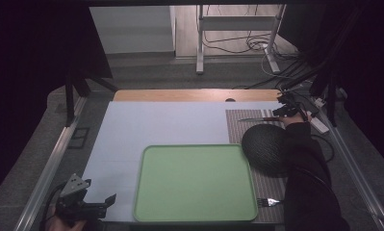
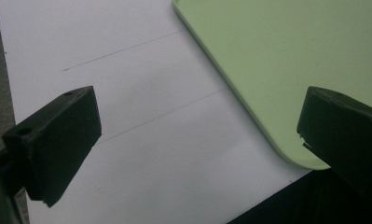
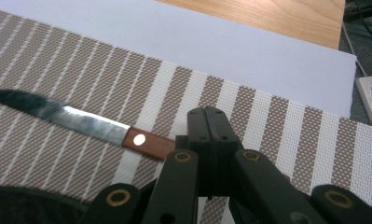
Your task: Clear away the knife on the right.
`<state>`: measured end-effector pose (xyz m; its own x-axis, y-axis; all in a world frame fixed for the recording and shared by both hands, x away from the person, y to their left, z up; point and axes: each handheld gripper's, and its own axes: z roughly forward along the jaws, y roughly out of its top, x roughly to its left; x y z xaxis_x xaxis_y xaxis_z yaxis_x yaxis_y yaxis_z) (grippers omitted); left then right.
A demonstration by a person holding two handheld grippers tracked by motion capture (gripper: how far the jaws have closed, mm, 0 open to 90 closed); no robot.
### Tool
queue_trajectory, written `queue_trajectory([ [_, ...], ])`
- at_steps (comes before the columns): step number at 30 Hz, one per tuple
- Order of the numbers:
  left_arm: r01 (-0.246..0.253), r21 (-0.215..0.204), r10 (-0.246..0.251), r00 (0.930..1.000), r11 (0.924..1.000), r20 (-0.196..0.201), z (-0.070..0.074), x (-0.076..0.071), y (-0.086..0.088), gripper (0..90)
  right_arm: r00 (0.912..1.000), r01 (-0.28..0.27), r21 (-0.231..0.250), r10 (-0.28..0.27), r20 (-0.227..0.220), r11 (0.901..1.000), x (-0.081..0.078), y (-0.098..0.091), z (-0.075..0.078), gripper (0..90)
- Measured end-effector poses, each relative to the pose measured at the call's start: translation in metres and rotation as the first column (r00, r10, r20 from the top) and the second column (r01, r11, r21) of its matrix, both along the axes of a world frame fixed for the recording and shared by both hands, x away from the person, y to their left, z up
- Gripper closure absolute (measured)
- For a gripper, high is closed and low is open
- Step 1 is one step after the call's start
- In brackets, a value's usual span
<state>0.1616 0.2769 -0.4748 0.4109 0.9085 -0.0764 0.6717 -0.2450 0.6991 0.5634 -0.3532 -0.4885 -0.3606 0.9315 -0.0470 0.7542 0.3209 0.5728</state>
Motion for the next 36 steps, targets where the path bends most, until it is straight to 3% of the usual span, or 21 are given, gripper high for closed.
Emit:
queue_trajectory([
  [10, 0.004, 0.008, -0.004, 1.0000, 1.0000, 0.001, 0.000, 0.000, -0.001, 0.2, 0.9997, 0.010, -0.033, -0.011, -0.022, 0.9994, 0.003, -0.003, -0.011, 89.6],
  [28, 0.007, 0.015, -0.007, 1.0000, 0.9999, 0.000, 0.000, 0.000, -0.002, 0.2, 0.9971, -0.014, -0.016, 0.013, -0.075, 0.9998, -0.018, -0.012, -0.009, 89.5],
  [36, 0.010, 0.019, -0.010, 0.9999, 0.9998, -0.001, 0.000, 0.000, -0.002, 0.3, 0.9954, -0.014, -0.013, 0.013, -0.095, 0.9998, -0.020, -0.012, -0.008, 89.5],
])
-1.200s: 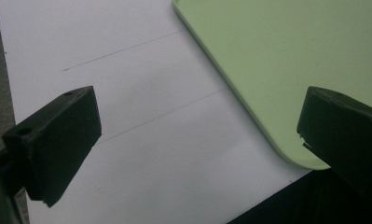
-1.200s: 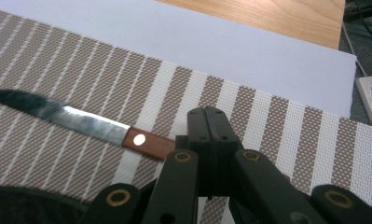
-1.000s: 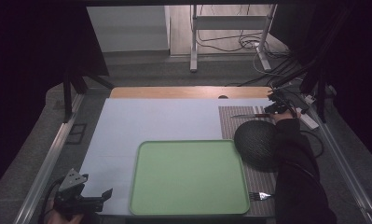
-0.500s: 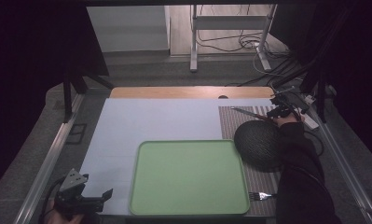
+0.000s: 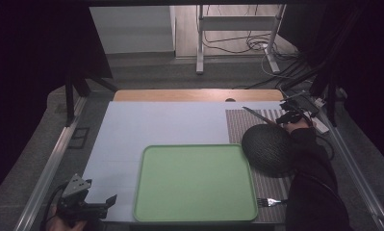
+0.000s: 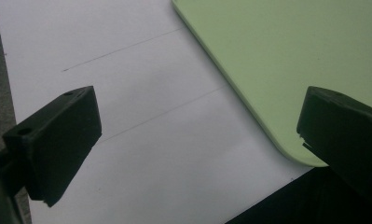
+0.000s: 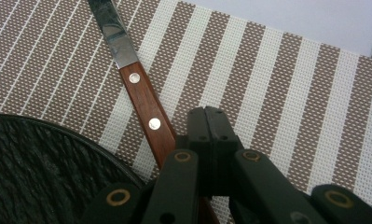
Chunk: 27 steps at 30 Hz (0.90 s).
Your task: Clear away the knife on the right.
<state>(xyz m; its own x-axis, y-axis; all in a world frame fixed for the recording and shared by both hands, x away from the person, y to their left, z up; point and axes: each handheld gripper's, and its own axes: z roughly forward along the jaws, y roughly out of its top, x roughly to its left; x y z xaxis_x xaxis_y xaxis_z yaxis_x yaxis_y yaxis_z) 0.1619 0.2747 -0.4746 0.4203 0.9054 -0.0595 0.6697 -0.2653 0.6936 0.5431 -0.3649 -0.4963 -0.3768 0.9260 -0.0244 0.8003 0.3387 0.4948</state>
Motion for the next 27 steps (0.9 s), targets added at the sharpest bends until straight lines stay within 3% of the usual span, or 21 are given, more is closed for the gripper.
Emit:
queue_trajectory([
  [7, 0.000, 0.001, 0.000, 1.0000, 1.0000, -0.001, 0.000, 0.000, 0.000, 0.3, 0.9995, 0.010, 0.030, -0.011, 0.031, 0.9995, -0.002, -0.001, 0.011, 89.0],
  [8, 0.001, 0.002, -0.001, 1.0000, 1.0000, -0.001, 0.000, 0.000, 0.000, 0.3, 0.9996, 0.012, 0.042, -0.013, 0.024, 0.9990, -0.002, -0.001, 0.014, 83.8],
  [11, 0.001, 0.002, -0.001, 1.0000, 1.0000, 0.000, 0.000, 0.000, 0.000, 0.3, 0.9997, 0.015, 0.037, -0.015, 0.018, 0.9992, -0.002, 0.000, 0.015, 79.8],
  [12, 0.001, 0.004, -0.001, 1.0000, 1.0000, 0.000, 0.000, 0.000, 0.000, 0.4, 0.9997, 0.013, 0.044, -0.014, 0.019, 0.9990, -0.002, 0.002, 0.016, 71.8],
  [13, 0.001, 0.004, -0.001, 1.0000, 1.0000, 0.000, 0.000, 0.000, 0.000, 0.4, 0.9997, 0.013, 0.044, -0.014, 0.019, 0.9990, -0.002, 0.002, 0.016, 71.8],
  [14, 0.001, 0.004, -0.001, 1.0000, 1.0000, -0.001, 0.000, 0.000, -0.001, 0.4, 0.9998, 0.002, 0.043, -0.002, 0.022, 0.9991, -0.002, 0.005, 0.018, 62.3],
  [17, 0.001, 0.005, -0.001, 1.0000, 1.0000, -0.001, 0.000, 0.000, -0.001, 0.4, 0.9994, -0.003, 0.038, 0.002, 0.034, 0.9993, -0.002, 0.009, 0.020, 54.4],
  [18, 0.001, 0.005, -0.001, 1.0000, 1.0000, -0.001, 0.000, 0.000, -0.001, 0.4, 0.9992, -0.005, 0.037, 0.003, 0.040, 0.9993, -0.001, 0.013, 0.022, 45.7],
  [19, 0.001, 0.005, -0.001, 1.0000, 1.0000, -0.001, 0.000, 0.000, -0.001, 0.4, 0.9992, -0.005, 0.037, 0.003, 0.040, 0.9993, -0.001, 0.013, 0.022, 45.7],
  [20, 0.001, 0.006, -0.001, 1.0000, 1.0000, -0.001, 0.000, 0.000, -0.001, 0.4, 0.9990, -0.006, 0.036, 0.005, 0.044, 0.9994, -0.001, 0.017, 0.024, 37.3],
  [23, 0.001, 0.007, -0.001, 1.0000, 1.0000, -0.002, 0.000, 0.000, -0.001, 0.4, 0.9986, -0.013, 0.041, 0.011, 0.052, 0.9991, -0.001, 0.022, 0.025, 32.9],
  [27, 0.002, 0.008, -0.002, 1.0000, 1.0000, -0.001, 0.000, 0.000, -0.001, 0.5, 0.9983, -0.025, 0.032, 0.023, 0.054, 0.9992, 0.001, 0.032, 0.025, 16.7],
])
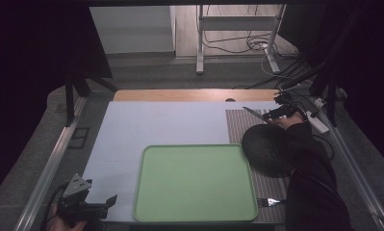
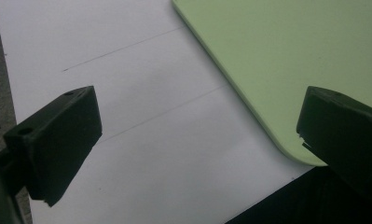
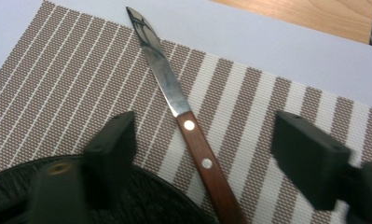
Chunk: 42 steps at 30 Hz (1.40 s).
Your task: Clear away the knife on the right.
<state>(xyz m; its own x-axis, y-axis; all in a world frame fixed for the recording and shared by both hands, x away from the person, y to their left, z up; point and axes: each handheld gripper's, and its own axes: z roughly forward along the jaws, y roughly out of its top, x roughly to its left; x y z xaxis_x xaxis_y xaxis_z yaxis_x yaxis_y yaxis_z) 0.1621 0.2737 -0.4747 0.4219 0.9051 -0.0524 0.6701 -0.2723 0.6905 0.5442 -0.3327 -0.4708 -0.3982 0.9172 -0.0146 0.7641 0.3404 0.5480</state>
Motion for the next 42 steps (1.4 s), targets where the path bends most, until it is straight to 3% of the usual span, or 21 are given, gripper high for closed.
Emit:
queue_trajectory([
  [4, 0.000, 0.000, 0.000, 1.0000, 1.0000, 0.000, 0.000, 0.000, 0.000, 0.5, 1.0000, -0.003, -0.003, 0.003, -0.002, 1.0000, 0.001, 0.004, 0.000, 9.4],
  [5, 0.001, 0.001, -0.001, 1.0000, 1.0000, 0.000, 0.000, 0.000, 0.000, 0.5, 1.0000, 0.002, -0.006, -0.002, -0.004, 1.0000, 0.002, 0.007, -0.001, 1.9],
  [7, 0.001, 0.001, -0.001, 1.0000, 1.0000, 0.000, 0.000, 0.000, 0.000, 0.5, 1.0000, -0.002, -0.017, 0.002, -0.005, 0.9999, 0.003, 0.010, -0.001, 0.0],
  [13, 0.001, 0.001, -0.001, 1.0000, 1.0000, 0.000, 0.000, 0.000, 0.000, 0.5, 0.9996, -0.027, -0.029, 0.027, -0.005, 0.9992, 0.004, 0.015, 0.000, 0.0],
  [21, -0.001, -0.001, 0.001, 1.0000, 1.0000, -0.001, 0.000, 0.000, 0.000, 0.5, 0.9981, -0.016, -0.065, 0.012, -0.061, 0.9978, 0.016, 0.013, -0.022, 0.0],
  [30, -0.002, -0.001, 0.002, 1.0000, 1.0000, -0.003, 0.000, 0.001, 0.000, 0.6, 0.9971, 0.009, -0.052, -0.013, -0.074, 0.9986, 0.021, 0.002, -0.037, 0.1],
  [34, -0.003, -0.002, 0.003, 1.0000, 1.0000, -0.005, 0.000, 0.001, 0.000, 0.6, 0.9981, -0.006, -0.059, 0.002, -0.061, 0.9982, 0.021, 0.003, -0.038, 7.4],
  [42, -0.002, 0.001, 0.002, 1.0000, 1.0000, -0.006, -0.001, 0.001, 0.000, 0.7, 0.9949, -0.091, -0.048, 0.089, -0.047, 0.9947, 0.018, 0.001, -0.029, 57.8],
])
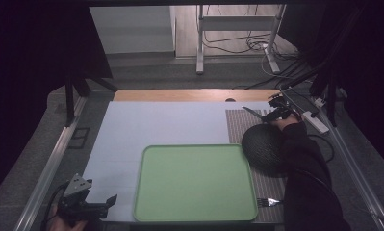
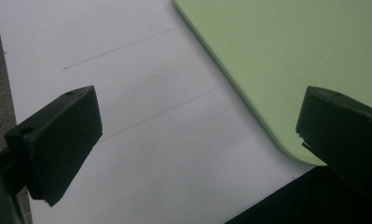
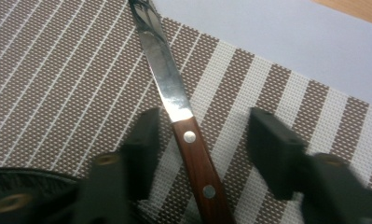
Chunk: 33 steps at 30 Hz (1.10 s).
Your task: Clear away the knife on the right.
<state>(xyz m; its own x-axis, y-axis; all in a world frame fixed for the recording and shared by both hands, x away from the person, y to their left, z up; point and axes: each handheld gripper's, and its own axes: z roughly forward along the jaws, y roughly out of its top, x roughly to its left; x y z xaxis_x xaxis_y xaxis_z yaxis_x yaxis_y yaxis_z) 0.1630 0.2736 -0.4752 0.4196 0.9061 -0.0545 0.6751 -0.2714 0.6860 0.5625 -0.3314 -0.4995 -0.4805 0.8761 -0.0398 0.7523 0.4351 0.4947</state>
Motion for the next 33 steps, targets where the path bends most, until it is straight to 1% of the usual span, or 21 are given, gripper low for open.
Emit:
queue_trajectory([
  [1, 0.000, 0.000, 0.000, 1.0000, 1.0000, 0.000, 0.000, 0.000, 0.000, 0.7, 1.0000, -0.004, 0.003, 0.004, 0.002, 1.0000, 0.000, -0.001, 0.000, 63.8],
  [2, 0.000, 0.000, 0.000, 1.0000, 1.0000, 0.000, 0.000, 0.000, 0.000, 0.7, 0.9999, -0.014, 0.009, 0.014, -0.001, 0.9999, -0.001, -0.002, 0.001, 72.0],
  [4, 0.000, 0.001, 0.000, 1.0000, 1.0000, -0.001, 0.000, 0.000, 0.000, 0.7, 0.9996, -0.029, 0.014, 0.029, 0.001, 0.9995, 0.000, -0.004, 0.001, 76.6],
  [5, 0.000, 0.001, 0.000, 1.0000, 1.0000, -0.001, 0.000, 0.000, 0.000, 0.7, 0.9996, -0.029, 0.014, 0.029, 0.001, 0.9995, 0.000, -0.004, 0.001, 76.6],
  [6, 0.000, 0.002, 0.000, 1.0000, 1.0000, -0.001, 0.000, 0.000, 0.000, 0.7, 0.9997, -0.023, 0.026, 0.024, -0.005, 0.9994, 0.000, -0.005, 0.001, 77.2],
  [8, 0.001, 0.003, -0.001, 1.0000, 1.0000, -0.001, 0.000, 0.000, 0.000, 0.7, 0.9991, -0.040, 0.023, 0.041, -0.008, 0.9989, 0.000, -0.006, 0.001, 77.5],
  [13, 0.000, 0.003, 0.000, 1.0000, 1.0000, -0.001, 0.000, 0.000, 0.000, 0.7, 0.9980, -0.063, -0.002, 0.063, -0.007, 0.9980, 0.000, -0.004, 0.002, 77.8],
  [15, 0.000, 0.003, 0.000, 1.0000, 1.0000, -0.001, 0.000, 0.000, 0.000, 0.7, 0.9968, -0.080, -0.024, 0.080, 0.002, 0.9965, -0.001, -0.005, 0.002, 77.8],
  [16, 0.000, 0.003, 0.000, 1.0000, 1.0000, -0.001, 0.000, 0.000, 0.000, 0.7, 0.9968, -0.080, -0.024, 0.080, 0.002, 0.9965, -0.001, -0.005, 0.002, 77.8],
  [18, 0.000, 0.002, 0.000, 1.0000, 1.0000, 0.000, 0.000, 0.000, 0.000, 0.7, 0.9963, -0.086, -0.061, 0.086, 0.006, 0.9945, -0.002, -0.009, 0.004, 77.9],
  [19, 0.000, 0.002, 0.000, 1.0000, 1.0000, 0.000, 0.000, 0.000, 0.000, 0.7, 0.9963, -0.086, -0.061, 0.086, 0.006, 0.9945, -0.002, -0.009, 0.004, 77.9],
  [20, -0.001, 0.000, 0.001, 1.0000, 1.0000, 0.000, 0.000, 0.000, 0.000, 0.7, 0.9968, -0.078, -0.071, 0.079, 0.009, 0.9944, -0.004, -0.014, 0.004, 77.9],
  [21, -0.001, 0.001, 0.001, 1.0000, 1.0000, 0.000, 0.000, 0.000, 0.000, 0.7, 0.9968, -0.078, -0.071, 0.079, 0.009, 0.9944, -0.004, -0.014, 0.004, 77.9],
  [23, -0.001, 0.001, 0.001, 1.0000, 1.0000, 0.001, 0.000, 0.000, 0.000, 0.7, 0.9979, -0.061, -0.081, 0.063, 0.016, 0.9948, -0.005, -0.020, 0.005, 77.9],
  [24, -0.001, 0.001, 0.001, 1.0000, 1.0000, 0.001, 0.000, 0.000, 0.000, 0.8, 0.9985, -0.051, -0.086, 0.053, 0.016, 0.9950, -0.007, -0.026, 0.007, 77.9],
  [28, -0.001, 0.001, 0.001, 1.0000, 1.0000, 0.001, 0.000, 0.000, 0.000, 0.7, 0.9990, -0.032, -0.075, 0.034, 0.028, 0.9966, -0.009, -0.034, 0.011, 77.9],
  [29, -0.002, 0.000, 0.002, 1.0000, 1.0000, 0.001, 0.000, 0.000, 0.000, 0.7, 0.9990, -0.022, -0.070, 0.025, 0.036, 0.9973, -0.011, -0.038, 0.014, 77.9],
  [31, -0.002, -0.001, 0.002, 1.0000, 1.0000, 0.001, 0.000, 0.000, 0.000, 0.7, 0.9992, -0.018, -0.063, 0.020, 0.036, 0.9978, -0.013, -0.040, 0.016, 77.9],
  [33, -0.002, -0.002, 0.002, 1.0000, 1.0000, 0.002, 0.000, 0.000, 0.000, 0.7, 0.9992, -0.002, -0.051, 0.004, 0.040, 0.9987, -0.017, -0.044, 0.021, 77.8],
])
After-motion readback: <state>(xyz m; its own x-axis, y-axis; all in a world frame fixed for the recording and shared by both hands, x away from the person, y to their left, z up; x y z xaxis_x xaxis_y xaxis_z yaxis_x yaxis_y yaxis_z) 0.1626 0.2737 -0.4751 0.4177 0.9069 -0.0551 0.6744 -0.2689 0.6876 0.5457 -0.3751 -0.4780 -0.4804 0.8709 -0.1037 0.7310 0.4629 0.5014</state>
